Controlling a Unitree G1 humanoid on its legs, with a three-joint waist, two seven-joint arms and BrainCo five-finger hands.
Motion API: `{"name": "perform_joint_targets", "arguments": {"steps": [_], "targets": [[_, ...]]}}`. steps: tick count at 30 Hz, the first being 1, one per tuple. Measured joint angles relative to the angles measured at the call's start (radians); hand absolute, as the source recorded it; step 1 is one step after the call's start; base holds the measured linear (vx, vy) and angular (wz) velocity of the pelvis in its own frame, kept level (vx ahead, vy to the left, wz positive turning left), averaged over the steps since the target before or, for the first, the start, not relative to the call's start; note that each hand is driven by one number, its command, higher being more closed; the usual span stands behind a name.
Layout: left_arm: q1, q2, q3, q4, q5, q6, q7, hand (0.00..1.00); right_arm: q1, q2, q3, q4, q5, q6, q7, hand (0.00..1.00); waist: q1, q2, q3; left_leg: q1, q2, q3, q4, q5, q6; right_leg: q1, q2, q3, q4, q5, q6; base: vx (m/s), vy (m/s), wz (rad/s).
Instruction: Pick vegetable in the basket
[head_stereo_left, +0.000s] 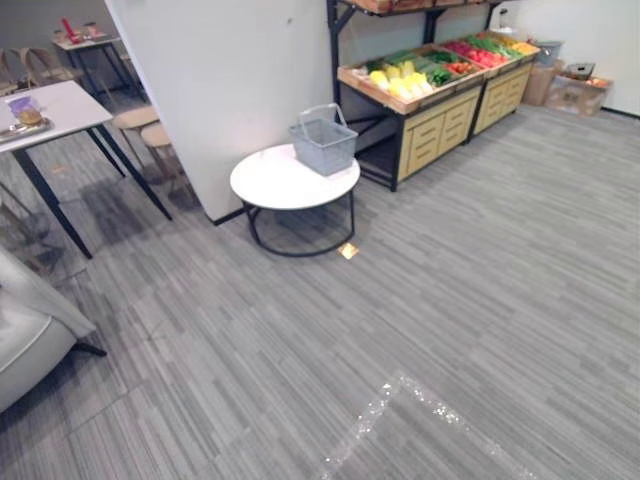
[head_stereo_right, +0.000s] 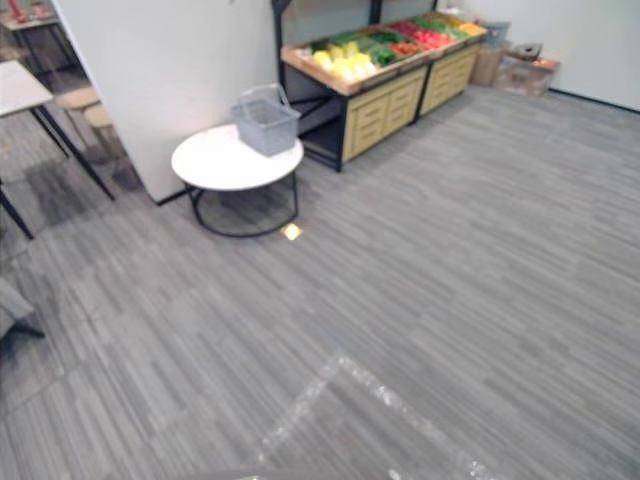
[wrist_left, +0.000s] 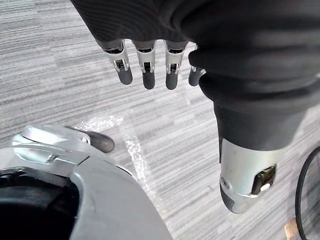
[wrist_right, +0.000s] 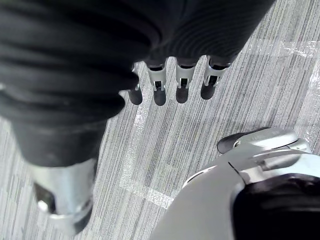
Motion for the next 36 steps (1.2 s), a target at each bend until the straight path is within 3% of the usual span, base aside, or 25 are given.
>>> {"name": "perform_joint_targets", "arguments": {"steps": [19, 23, 36], "targets": [[-0.028, -0.009, 0.020, 0.007, -0.039, -0.014, 0.000, 0.00, -0.038, 0.001, -0.004, 0.029, 0.022, -0.021, 0.003, 0.00, -0.005, -0.010, 0.027, 0.013, 0.000, 0.047, -0.008, -0.001, -0.003, 0.012, -0.001, 0.001, -0.040, 0.031, 0.005, -0.02, -0.011, -0.05], [-0.028, -0.007, -0.010, 0.005, -0.076, -0.040, 0.001, 0.00, -0.037, -0.004, 0.033, 0.026, 0.037, -0.040, -0.002, 0.00, -0.005, -0.012, 0.031, 0.012, 0.001, 0.056, -0.009, -0.003, -0.006, 0.012, 0.002, 0.009, -0.050, 0.034, 0.001, 0.00, -0.027, -0.06], [-0.048, 0.014, -0.056, -0.018, -0.022, -0.053, 0.002, 0.00, -0.056, -0.008, 0.069, -0.003, 0.025, -0.042, 0.011, 0.00, -0.005, -0.007, 0.042, 0.014, 0.003, 0.080, -0.008, -0.010, -0.016, 0.012, 0.003, 0.020, -0.051, 0.036, 0.000, 0.01, -0.013, -0.03]]}}
